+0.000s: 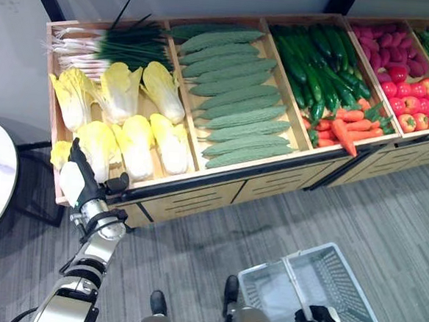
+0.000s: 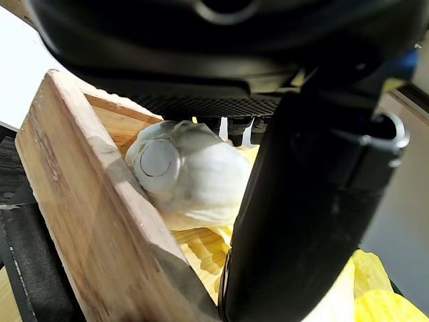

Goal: Get the vegetables into the basket

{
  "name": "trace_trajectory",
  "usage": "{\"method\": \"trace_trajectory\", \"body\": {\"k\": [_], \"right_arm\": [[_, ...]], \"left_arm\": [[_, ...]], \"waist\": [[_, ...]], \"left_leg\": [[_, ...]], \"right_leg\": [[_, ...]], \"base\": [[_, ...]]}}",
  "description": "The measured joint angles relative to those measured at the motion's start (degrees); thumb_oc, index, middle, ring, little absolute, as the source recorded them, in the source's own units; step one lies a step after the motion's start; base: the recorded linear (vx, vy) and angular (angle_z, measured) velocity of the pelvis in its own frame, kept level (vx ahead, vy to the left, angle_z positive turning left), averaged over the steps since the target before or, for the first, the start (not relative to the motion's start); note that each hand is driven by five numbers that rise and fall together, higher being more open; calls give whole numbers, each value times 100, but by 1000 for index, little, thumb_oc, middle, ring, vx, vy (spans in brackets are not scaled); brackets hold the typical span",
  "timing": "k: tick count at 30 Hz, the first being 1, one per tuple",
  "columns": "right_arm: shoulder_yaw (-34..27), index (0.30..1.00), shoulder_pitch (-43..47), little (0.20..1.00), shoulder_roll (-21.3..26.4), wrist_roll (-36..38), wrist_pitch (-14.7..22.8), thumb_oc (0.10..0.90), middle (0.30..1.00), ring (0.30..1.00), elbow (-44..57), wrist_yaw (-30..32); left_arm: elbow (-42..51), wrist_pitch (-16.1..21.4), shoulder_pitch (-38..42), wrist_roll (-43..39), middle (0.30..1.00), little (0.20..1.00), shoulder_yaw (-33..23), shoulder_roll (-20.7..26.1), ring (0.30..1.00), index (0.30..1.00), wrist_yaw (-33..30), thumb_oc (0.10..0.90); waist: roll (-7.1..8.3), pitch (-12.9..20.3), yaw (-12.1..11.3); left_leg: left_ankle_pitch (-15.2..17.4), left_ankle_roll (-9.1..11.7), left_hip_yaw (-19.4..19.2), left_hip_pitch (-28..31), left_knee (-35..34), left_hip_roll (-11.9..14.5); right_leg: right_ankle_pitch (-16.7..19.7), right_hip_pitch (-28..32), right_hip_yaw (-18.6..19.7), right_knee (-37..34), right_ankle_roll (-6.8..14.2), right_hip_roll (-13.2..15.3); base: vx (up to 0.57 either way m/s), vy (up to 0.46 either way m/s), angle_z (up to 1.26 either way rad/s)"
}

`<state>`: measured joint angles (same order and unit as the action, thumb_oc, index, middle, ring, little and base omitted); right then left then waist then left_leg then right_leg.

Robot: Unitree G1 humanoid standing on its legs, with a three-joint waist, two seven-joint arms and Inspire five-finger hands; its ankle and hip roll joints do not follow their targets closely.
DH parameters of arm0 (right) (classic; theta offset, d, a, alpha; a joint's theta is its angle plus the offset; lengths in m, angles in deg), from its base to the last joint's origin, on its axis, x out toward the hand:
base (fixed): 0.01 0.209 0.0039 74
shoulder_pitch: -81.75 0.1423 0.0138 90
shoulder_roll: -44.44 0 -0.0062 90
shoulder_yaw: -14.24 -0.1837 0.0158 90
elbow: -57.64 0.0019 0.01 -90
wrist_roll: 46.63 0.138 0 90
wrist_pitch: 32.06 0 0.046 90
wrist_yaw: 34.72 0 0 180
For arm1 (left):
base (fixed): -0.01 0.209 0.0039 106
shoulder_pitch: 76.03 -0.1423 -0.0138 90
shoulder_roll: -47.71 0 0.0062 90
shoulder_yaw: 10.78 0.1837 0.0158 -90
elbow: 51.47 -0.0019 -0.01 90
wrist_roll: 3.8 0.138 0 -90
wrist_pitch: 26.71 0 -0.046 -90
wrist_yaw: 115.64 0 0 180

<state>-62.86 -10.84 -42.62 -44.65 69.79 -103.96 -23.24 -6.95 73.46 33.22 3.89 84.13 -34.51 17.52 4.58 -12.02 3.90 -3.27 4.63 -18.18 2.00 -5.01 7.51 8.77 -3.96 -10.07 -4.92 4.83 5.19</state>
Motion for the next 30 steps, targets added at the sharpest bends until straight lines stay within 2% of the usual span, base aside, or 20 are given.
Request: {"method": "trace_trajectory", "body": {"k": [4,6,8,15,20,23,25,29,30], "right_arm": [[1,300,0,300,-12,-97,-6,400,300,300,-49,12],[3,300,0,300,-12,-119,-8,400,300,300,-77,18],[37,300,0,300,-15,-130,-25,400,300,300,-96,20],[120,300,-2,300,-15,-214,-39,400,300,300,-36,34],[108,300,-54,300,-16,-214,-59,400,300,300,3,32],[95,300,-93,300,-16,-210,-62,400,300,300,22,25],[78,300,-115,300,-16,-204,-58,400,300,300,34,23],[-136,300,-179,300,-21,-159,-52,400,300,300,134,-57],[-221,300,-200,300,-19,-156,-50,400,300,300,140,-103]], "left_arm": [[-233,31,125,-190,300,300,-46,-2,300,300,-57,400],[-457,-126,357,-388,300,300,-248,10,300,300,-66,400],[-752,-42,440,-559,300,300,-302,17,300,300,-68,400],[-706,4,469,-1139,300,300,-482,-31,300,300,-40,400],[991,-183,-4,-1325,300,300,-829,-125,300,300,-160,400],[2065,-70,-281,-1231,300,300,-948,-194,300,300,-266,400],[2713,158,-480,-1206,300,300,-925,-205,300,300,-197,400],[3505,634,-804,-1302,300,300,-883,10,300,300,650,400],[3852,702,-1006,-1720,300,300,-884,33,300,300,1049,400]], "waist": [[52,-26,1],[61,-30,20],[73,-36,21],[80,-39,31],[113,-55,14],[115,-54,-35],[114,-53,-67],[94,-45,-166],[94,-45,-145]], "left_leg": [[1,2,-8,9,0,4],[1,1,-25,18,0,2],[2,2,-52,56,-1,5],[12,15,-82,192,-2,30],[9,19,-50,216,-2,32],[8,20,-8,239,-1,30],[8,20,12,244,-2,22],[1,26,37,290,-2,9],[1,26,33,296,-2,1]], "right_leg": [[1,1,6,0,-1,-1],[5,3,18,1,-3,-2],[8,20,42,1,-6,-2],[10,128,74,1,-10,-12],[18,175,48,0,-21,-9],[17,225,16,0,-20,-1],[17,240,3,0,-20,6],[14,298,-14,-1,-17,26],[15,299,-8,-1,-17,33]], "base": [[0,0,0],[6,7,-2],[23,12,-7],[8,2,-3],[0,-3,3],[-18,0,7],[-10,10,2],[-5,6,1],[-19,26,3]]}}
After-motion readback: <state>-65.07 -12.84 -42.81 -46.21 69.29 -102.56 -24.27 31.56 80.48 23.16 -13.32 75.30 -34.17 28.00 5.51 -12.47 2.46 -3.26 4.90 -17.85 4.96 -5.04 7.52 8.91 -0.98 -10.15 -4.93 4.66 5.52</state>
